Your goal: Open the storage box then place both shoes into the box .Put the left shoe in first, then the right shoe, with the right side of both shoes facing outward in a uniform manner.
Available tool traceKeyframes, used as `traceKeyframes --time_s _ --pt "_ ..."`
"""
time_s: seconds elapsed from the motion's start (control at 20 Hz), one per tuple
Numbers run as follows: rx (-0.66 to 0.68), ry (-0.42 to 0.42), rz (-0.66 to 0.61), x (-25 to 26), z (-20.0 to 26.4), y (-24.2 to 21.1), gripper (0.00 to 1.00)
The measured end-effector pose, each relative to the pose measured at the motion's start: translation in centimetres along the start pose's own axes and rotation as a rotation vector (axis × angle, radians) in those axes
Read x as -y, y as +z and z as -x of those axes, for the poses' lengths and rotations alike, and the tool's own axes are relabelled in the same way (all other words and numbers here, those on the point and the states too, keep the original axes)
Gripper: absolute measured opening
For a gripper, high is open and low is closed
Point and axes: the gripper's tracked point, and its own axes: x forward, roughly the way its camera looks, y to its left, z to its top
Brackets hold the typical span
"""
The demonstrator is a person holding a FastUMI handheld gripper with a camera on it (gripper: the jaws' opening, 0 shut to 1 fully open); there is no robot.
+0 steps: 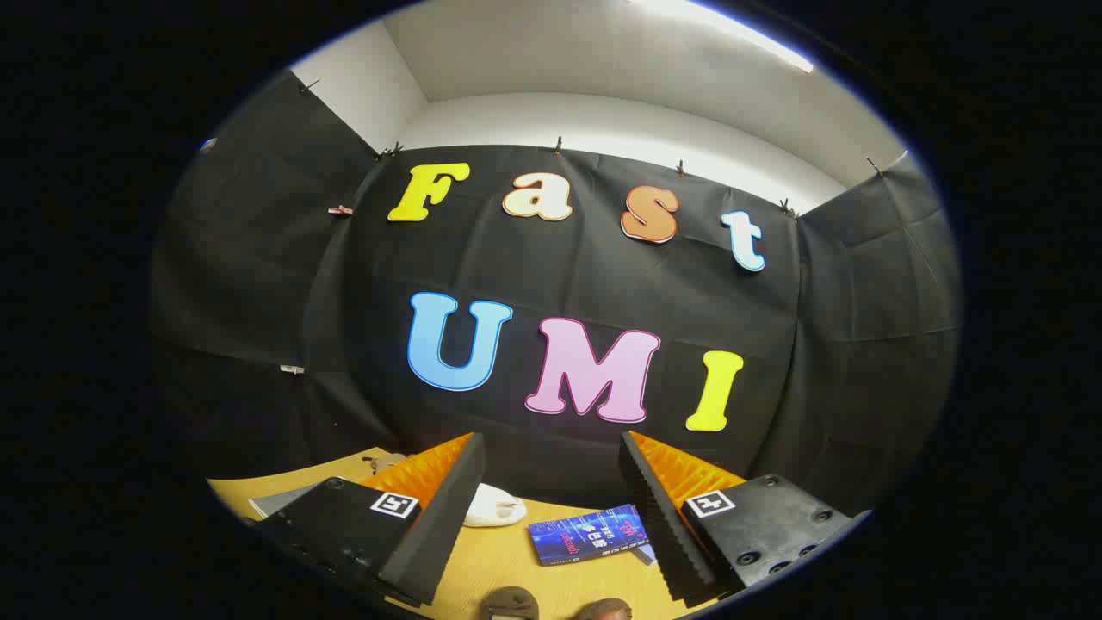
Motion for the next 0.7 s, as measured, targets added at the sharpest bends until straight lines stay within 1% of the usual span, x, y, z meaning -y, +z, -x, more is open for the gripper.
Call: traceKeyframes --time_s 0.3,0.7 --pt "-0.018 0.017 -0.005 -0.79 0.09 -0.55 0.96" --pt "-0.026 0.017 -0.003 -0.87 0.25 -0.53 0.96"
